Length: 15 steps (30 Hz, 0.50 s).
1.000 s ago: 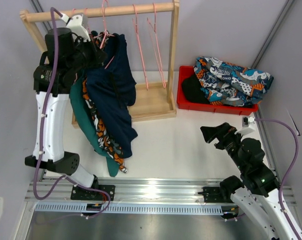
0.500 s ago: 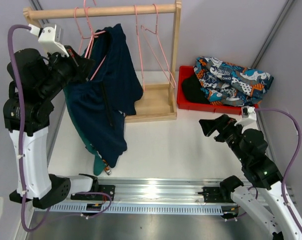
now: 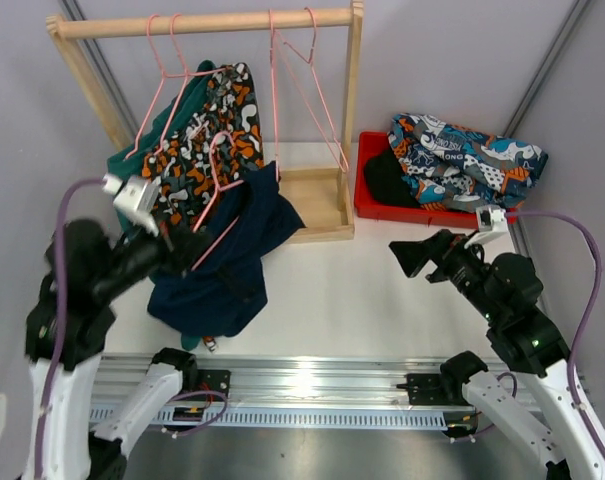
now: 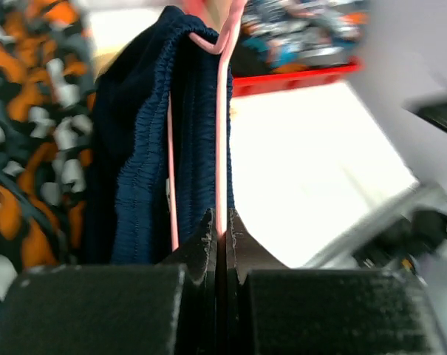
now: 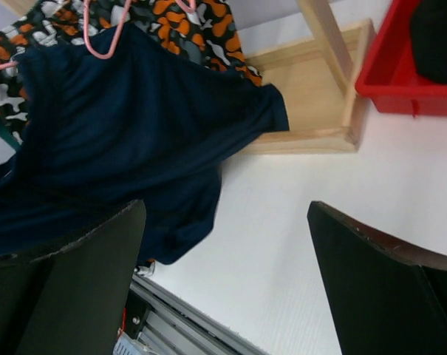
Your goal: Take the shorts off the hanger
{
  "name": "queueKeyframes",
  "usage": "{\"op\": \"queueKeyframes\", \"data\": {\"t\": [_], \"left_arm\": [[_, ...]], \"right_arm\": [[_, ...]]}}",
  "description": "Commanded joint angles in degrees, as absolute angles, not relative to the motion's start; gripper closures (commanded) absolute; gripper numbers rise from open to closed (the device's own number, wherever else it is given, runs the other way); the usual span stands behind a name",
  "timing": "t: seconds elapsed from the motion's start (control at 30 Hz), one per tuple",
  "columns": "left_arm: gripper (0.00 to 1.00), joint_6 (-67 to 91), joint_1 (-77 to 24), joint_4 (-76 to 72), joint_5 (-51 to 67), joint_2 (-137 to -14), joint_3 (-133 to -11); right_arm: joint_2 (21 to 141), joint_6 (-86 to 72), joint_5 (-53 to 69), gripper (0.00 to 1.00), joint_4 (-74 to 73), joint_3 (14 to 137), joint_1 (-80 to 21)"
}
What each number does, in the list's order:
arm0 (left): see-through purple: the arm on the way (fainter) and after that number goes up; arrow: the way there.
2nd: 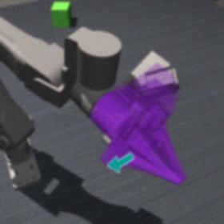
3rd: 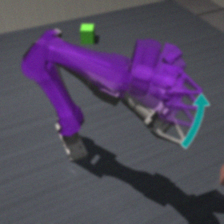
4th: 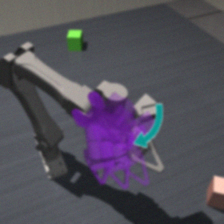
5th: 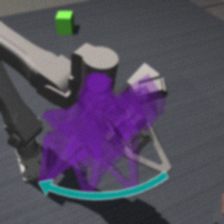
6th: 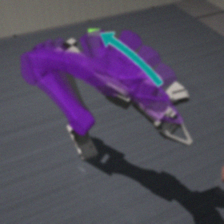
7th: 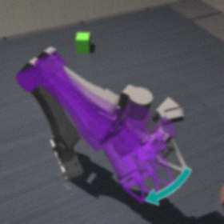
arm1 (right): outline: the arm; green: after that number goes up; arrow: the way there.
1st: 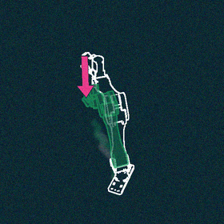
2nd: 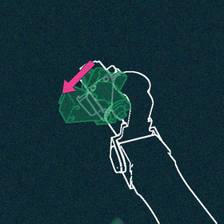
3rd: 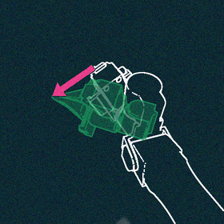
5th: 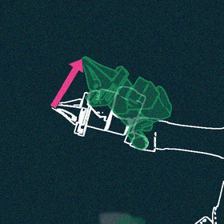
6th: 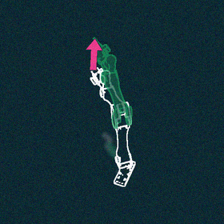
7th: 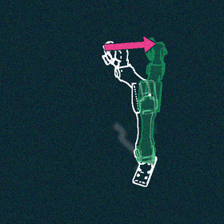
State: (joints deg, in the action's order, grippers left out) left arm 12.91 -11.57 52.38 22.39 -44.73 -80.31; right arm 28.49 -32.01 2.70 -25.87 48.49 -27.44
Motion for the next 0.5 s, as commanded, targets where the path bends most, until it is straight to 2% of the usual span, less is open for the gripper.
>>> {"op": "queueKeyframes", "data": {"t": [0.0,0.13,0.23,0.33,0.47], "left_arm": [[1.0,12.74,-16.74,45.53,34.61,-36.4,-79.46],[1.0,12.66,-21.35,43.51,43.41,-33.93,-77.08],[1.0,13.88,-23.73,42.63,47.54,-35.68,-80.15],[1.0,15.82,-25.13,40.7,49.13,-38.49,-85.15],[1.0,14.77,-25.22,42.61,44.84,-43.05,-90.34]], "right_arm": [[32.85,-28.74,9.91,0.01,-19.87,53.42,-27.77],[37.26,-28.21,13.26,0.01,-17.76,56.42,-27.77],[39.89,-27.86,13.89,0.0,-17.23,57.56,-28.12],[41.91,-27.16,13.01,0.01,-17.58,59.76,-28.82],[41.93,-27.16,10.9,0.01,-17.58,60.82,-29.44]]}}
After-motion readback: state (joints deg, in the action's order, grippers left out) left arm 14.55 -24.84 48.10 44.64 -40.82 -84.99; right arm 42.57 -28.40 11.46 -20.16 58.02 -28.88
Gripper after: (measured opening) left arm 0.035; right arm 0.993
